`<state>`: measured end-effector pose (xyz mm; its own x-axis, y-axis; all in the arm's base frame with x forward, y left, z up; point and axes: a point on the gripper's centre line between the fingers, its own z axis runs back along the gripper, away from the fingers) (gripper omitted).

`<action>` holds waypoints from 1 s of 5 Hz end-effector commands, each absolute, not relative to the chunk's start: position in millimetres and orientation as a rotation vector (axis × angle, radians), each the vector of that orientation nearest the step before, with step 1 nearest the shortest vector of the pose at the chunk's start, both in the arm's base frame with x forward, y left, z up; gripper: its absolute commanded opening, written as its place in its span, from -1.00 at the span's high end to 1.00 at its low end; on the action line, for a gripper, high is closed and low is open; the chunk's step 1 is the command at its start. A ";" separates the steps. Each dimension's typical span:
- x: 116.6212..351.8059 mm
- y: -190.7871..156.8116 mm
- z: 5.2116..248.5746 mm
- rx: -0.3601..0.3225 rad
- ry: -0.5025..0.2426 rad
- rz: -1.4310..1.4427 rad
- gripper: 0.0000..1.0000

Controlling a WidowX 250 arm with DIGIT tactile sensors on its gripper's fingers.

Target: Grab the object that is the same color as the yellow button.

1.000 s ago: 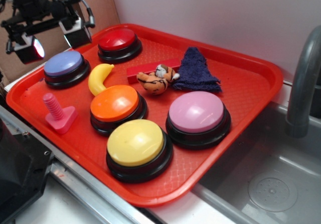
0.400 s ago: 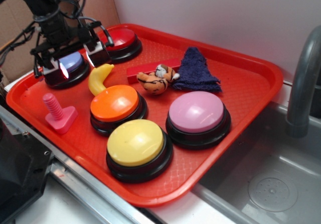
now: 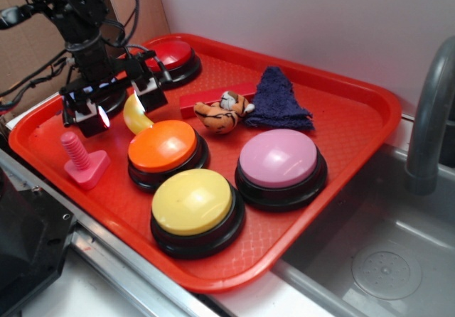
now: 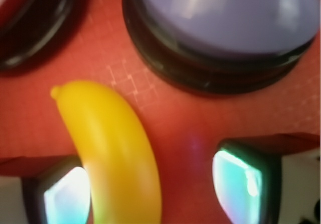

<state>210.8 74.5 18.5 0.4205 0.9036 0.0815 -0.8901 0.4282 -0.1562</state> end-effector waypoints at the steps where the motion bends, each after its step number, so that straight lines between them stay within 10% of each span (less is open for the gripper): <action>1: 212.3 76.7 15.8 -0.099 -0.195 1.126 -0.78; 2: 209.4 77.6 23.5 -0.120 -0.210 1.130 0.95; 5: 206.9 74.2 100.9 -0.089 -0.181 0.752 1.00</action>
